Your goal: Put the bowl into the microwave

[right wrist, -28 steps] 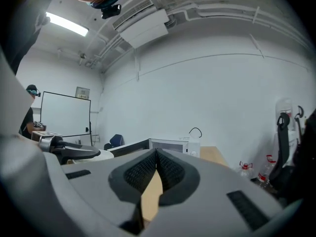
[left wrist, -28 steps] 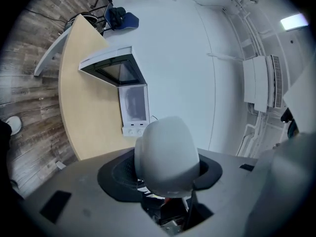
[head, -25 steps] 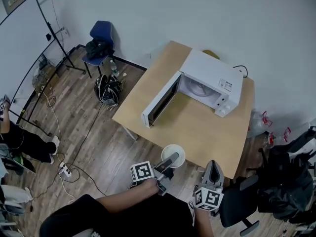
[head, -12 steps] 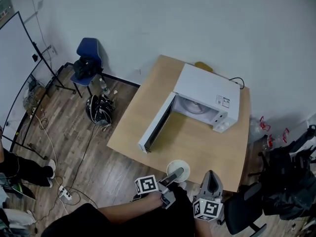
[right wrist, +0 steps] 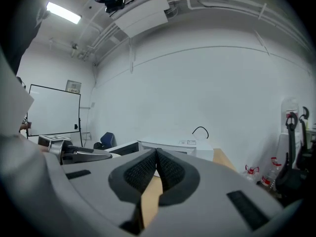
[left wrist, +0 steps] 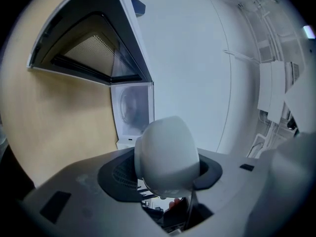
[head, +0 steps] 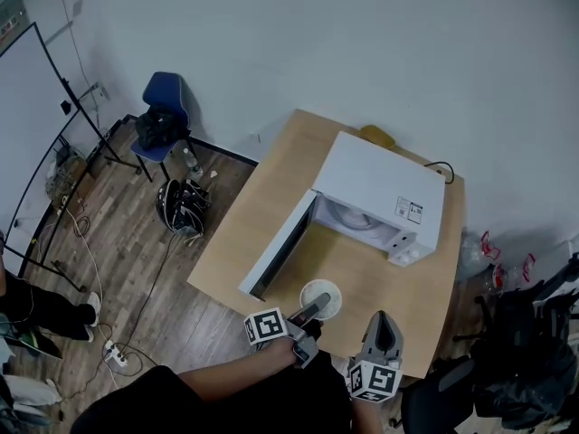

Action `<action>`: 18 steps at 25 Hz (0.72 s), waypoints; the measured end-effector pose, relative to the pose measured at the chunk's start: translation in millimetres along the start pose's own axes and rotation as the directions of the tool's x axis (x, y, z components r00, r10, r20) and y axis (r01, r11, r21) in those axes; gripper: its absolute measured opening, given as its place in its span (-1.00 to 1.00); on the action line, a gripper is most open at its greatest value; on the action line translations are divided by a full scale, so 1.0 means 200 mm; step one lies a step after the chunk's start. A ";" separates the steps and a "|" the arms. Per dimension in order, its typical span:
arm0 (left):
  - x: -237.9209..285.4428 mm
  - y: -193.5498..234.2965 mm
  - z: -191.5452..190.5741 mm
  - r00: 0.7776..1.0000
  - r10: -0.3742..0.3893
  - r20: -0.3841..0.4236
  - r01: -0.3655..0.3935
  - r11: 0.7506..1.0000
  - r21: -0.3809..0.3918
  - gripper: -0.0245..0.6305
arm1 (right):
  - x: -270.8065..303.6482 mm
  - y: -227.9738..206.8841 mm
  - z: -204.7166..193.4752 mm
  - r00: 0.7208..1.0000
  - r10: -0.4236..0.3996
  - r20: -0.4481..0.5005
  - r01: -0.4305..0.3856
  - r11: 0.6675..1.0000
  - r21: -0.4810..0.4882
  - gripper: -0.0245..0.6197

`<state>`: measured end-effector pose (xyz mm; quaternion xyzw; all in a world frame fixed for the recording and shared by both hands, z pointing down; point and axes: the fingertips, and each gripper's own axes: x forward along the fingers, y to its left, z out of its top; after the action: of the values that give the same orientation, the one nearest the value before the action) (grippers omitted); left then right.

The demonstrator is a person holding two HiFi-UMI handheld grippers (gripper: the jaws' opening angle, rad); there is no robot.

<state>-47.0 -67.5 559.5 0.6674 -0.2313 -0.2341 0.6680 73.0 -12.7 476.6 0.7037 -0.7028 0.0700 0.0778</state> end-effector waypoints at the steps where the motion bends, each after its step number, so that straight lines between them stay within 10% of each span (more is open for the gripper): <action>1: 0.04 0.01 0.03 1.000 0.005 0.005 -0.005 1.000 0.004 -0.23 | 0.05 -0.02 0.01 1.000 0.005 -0.001 -0.005 1.000 0.000 -0.74; 18: 0.70 0.26 0.33 0.999 0.029 0.026 -0.029 1.000 0.009 -0.23 | 0.61 -0.17 -0.04 0.981 0.172 -0.094 -0.168 0.984 0.053 -0.74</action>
<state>21.9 -206.7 610.3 0.6640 -0.2505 -0.2318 0.6653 107.4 -129.9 509.2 0.6384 -0.7539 0.1265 0.0901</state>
